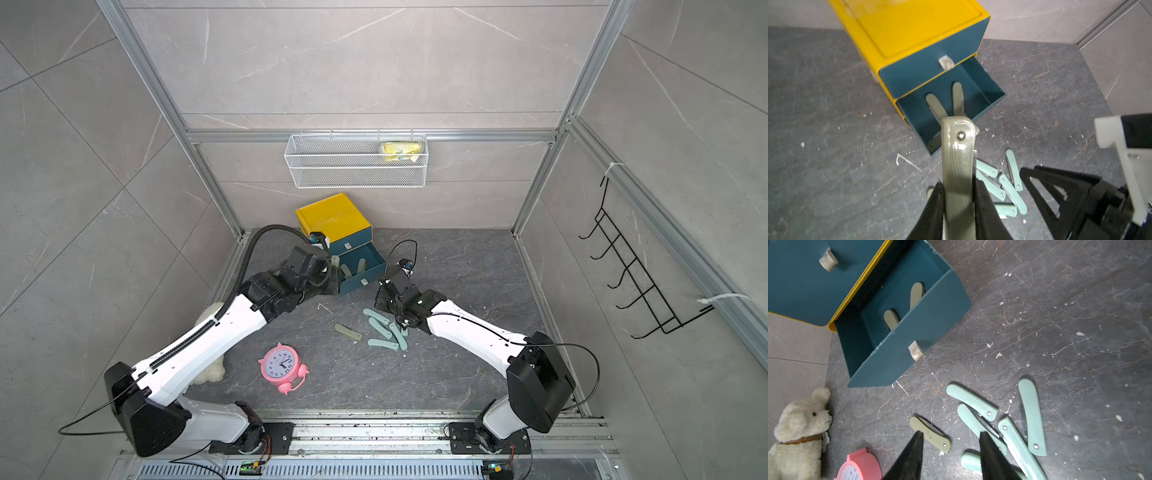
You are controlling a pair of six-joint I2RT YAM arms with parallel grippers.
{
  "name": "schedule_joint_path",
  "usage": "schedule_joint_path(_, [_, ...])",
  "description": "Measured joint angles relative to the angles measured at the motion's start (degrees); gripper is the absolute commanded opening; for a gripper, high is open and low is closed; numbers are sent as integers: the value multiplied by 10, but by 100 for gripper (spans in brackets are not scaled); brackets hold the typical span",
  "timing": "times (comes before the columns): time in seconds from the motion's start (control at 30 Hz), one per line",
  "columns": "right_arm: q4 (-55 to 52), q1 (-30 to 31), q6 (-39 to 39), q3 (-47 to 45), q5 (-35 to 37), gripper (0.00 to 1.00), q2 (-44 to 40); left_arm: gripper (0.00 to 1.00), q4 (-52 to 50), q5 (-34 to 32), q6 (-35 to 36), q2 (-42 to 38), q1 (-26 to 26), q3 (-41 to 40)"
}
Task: Place the fruit knives into the drawer by color
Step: Pick up the fruit knife from the center of the board, then place the fruit knife in the drawer.
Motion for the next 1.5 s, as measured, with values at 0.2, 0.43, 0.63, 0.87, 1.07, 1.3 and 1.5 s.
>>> schedule_joint_path(0.2, [0, 0, 5, -10, -2, 46, -17, 17, 31, -5, 45, 114, 30, 71])
schedule_joint_path(0.43, [0, 0, 7, -18, -7, 46, -26, 17, 68, -31, 87, 213, 40, 82])
schedule_joint_path(0.63, [5, 0, 9, -32, -13, 47, -30, 27, 82, -38, 97, 238, 40, 83])
schedule_joint_path(0.87, [12, 0, 5, -45, -32, 51, -32, 51, 81, -39, 95, 247, 40, 83])
schedule_joint_path(1.07, [21, 0, -19, -46, -66, 56, -32, 68, 78, -31, 93, 240, 40, 83])
schedule_joint_path(1.3, [21, 21, -92, -5, -120, 59, 14, 86, 80, 5, 71, 134, 40, 58])
schedule_joint_path(1.5, [12, 74, -148, 56, -142, 59, 96, 89, 89, 29, 43, -14, 36, -24])
